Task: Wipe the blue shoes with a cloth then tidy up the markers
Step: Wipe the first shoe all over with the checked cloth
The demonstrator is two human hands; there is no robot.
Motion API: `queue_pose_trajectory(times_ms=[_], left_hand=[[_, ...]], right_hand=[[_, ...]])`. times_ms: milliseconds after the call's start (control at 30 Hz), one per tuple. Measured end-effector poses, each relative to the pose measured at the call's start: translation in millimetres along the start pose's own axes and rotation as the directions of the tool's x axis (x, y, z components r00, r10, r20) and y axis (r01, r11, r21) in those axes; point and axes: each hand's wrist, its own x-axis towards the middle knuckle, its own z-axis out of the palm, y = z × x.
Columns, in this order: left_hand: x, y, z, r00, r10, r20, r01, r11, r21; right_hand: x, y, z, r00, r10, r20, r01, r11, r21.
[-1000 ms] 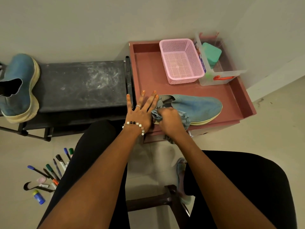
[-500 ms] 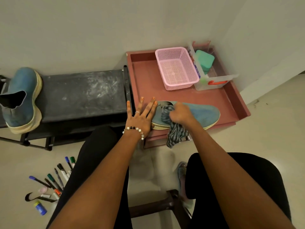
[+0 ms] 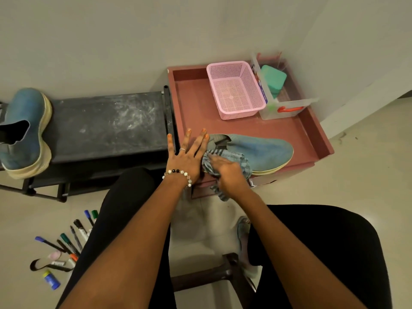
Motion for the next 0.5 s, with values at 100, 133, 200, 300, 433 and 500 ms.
queue_pose_trajectory(times_ms=[100, 133, 200, 300, 433, 500], left_hand=[[0.5, -0.7, -3.4, 1.000, 0.010, 0.001, -0.010, 1.000, 0.008], [1.1, -1.0, -2.4, 1.000, 0.012, 0.001, -0.012, 1.000, 0.011], [1.6, -1.2, -0.1, 1.000, 0.017, -0.003, -0.017, 1.000, 0.021], [-0.1, 3.2, -1.5, 0.999, 0.000, -0.038, 0.002, 0.999, 0.050], [-4.5, 20.4, -12.9, 0.990, -0.044, -0.135, 0.049, 0.998, 0.035], [-8.8, 31.9, -15.7, 0.977, -0.018, -0.212, 0.029, 0.998, 0.047]], right_hand=[[-22.2, 36.0, -20.8, 0.997, -0.060, 0.052, 0.056, 0.995, 0.088], [-27.9, 43.1, -28.9, 0.999, -0.019, 0.032, 0.016, 0.994, 0.110], [-33.6, 57.4, -44.8, 0.992, 0.125, -0.012, -0.123, 0.985, 0.119], [-38.5, 77.6, -64.3, 0.918, 0.370, -0.144, -0.315, 0.899, 0.304], [-49.8, 77.6, -79.1, 0.653, 0.606, -0.454, -0.367, 0.778, 0.510], [-43.9, 67.5, -76.2, 0.643, 0.532, -0.551, -0.292, 0.836, 0.465]])
